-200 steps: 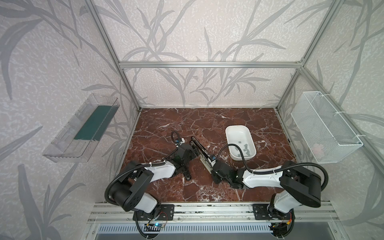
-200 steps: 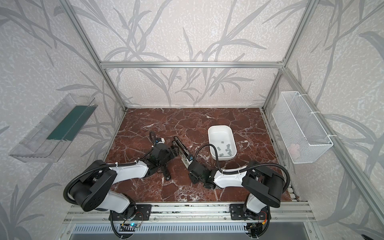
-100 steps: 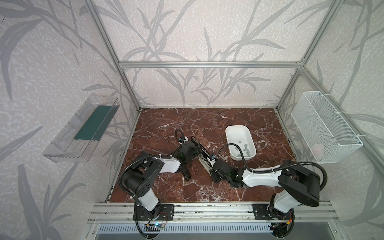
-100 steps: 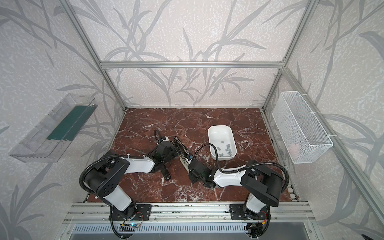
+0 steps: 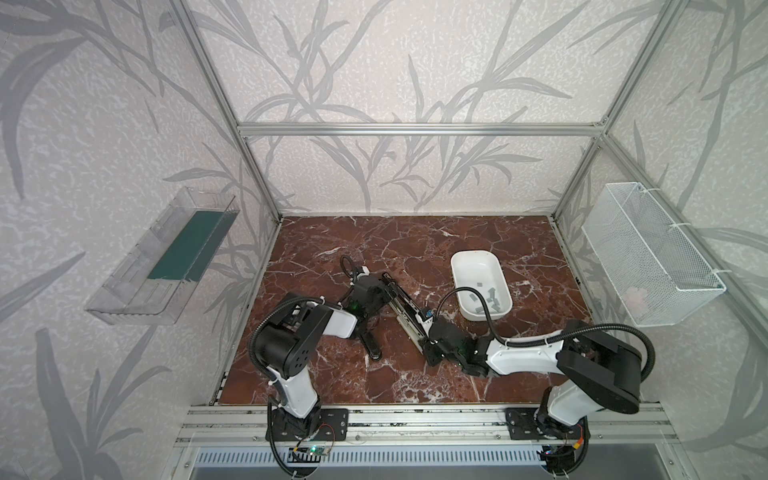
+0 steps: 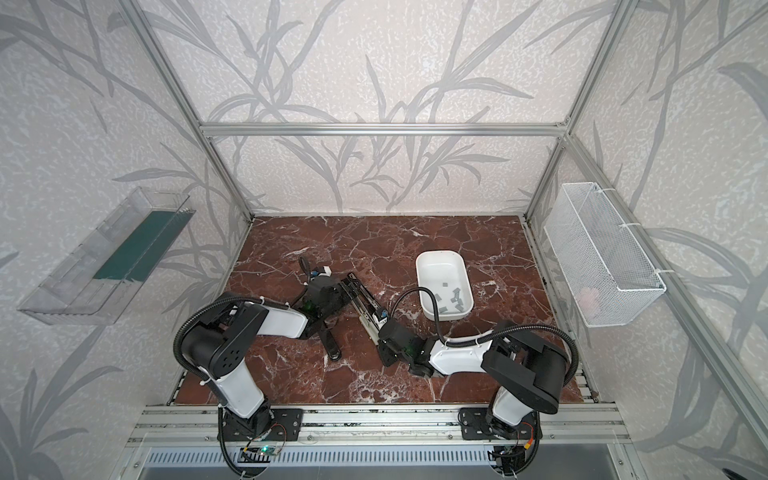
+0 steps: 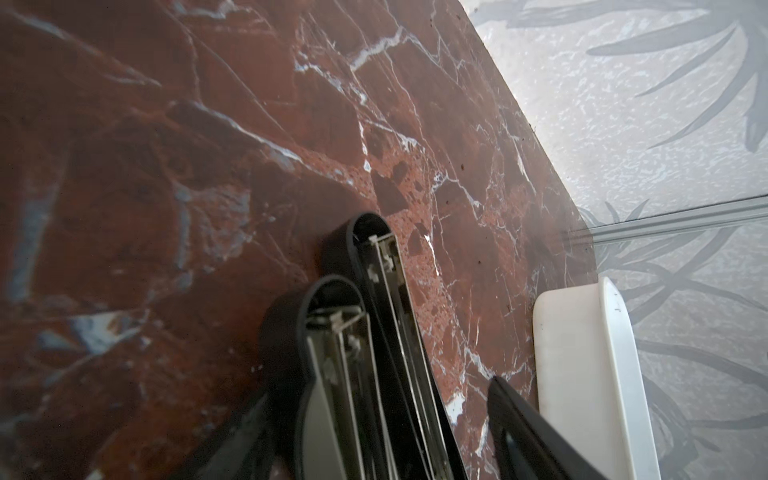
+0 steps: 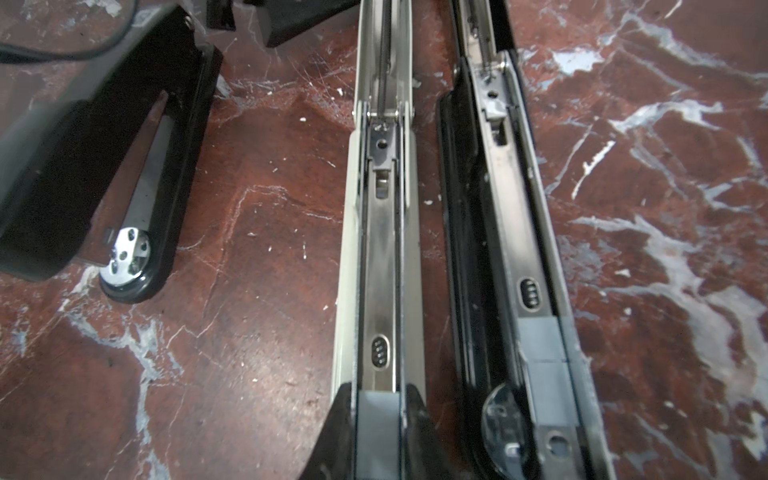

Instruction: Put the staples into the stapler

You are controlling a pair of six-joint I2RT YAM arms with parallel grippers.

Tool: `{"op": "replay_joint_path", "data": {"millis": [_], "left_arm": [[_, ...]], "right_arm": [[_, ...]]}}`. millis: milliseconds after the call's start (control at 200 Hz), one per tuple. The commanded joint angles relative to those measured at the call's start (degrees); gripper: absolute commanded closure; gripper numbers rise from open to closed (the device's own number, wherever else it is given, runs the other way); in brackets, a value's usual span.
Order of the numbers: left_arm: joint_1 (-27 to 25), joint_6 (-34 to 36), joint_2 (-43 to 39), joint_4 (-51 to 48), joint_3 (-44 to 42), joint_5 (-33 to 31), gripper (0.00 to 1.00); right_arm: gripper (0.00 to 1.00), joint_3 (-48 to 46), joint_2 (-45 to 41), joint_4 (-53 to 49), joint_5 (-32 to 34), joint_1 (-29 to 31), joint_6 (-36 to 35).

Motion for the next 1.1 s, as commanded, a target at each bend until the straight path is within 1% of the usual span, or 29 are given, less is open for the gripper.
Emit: {"op": "replay_joint_path", "data": {"millis": [0,110,175,275,390,490,630,760,955,1095], "left_arm": [[0.84,2.25,1.52,-3.14,-0.10,1.45,0.22],[1.12,4.34,1.60,-1.41,0.54,2.41,0.28],[1.35,5.64,2.19,1.90,0.59,3.44,0.32],[1.72,7.64,2.05,6.56,-0.31,3.02,0.38],[1.89,11.59,0.97,6.97,0.45,2.90,0.43],[1.89,14.00,0.95,10.47,0.65,4.85,0.43],[1.59,14.70,1.64,16.97,0.83,9.72,0.44],[0.46,15.96,1.04,22.69,-0.25,12.53,0.44],[-3.65,21.56,-1.16,25.78,-2.23,12.74,0.44],[-7.30,25.98,-1.87,25.72,-3.85,9.58,0.44]], "right_arm": [[0.94,-1.33,-0.60,0.75,-4.52,0.72,-1.70],[0.94,-1.61,-0.36,1.28,-4.74,0.76,-1.72],[0.94,-1.70,-0.26,1.60,-4.74,0.69,-1.81],[0.94,-1.79,-0.01,1.86,-4.83,0.78,-2.06],[0.94,-1.46,0.70,1.81,-4.89,0.88,-2.33],[0.94,-1.35,0.95,2.00,-5.09,1.02,-2.55],[0.94,-0.94,1.41,1.75,-4.83,1.03,-2.72],[0.94,-0.49,1.89,1.62,-4.26,0.98,-2.74],[0.95,-0.13,2.82,2.00,-3.34,0.99,-2.88],[0.94,-0.48,3.16,3.07,-3.07,1.01,-2.65]]}}
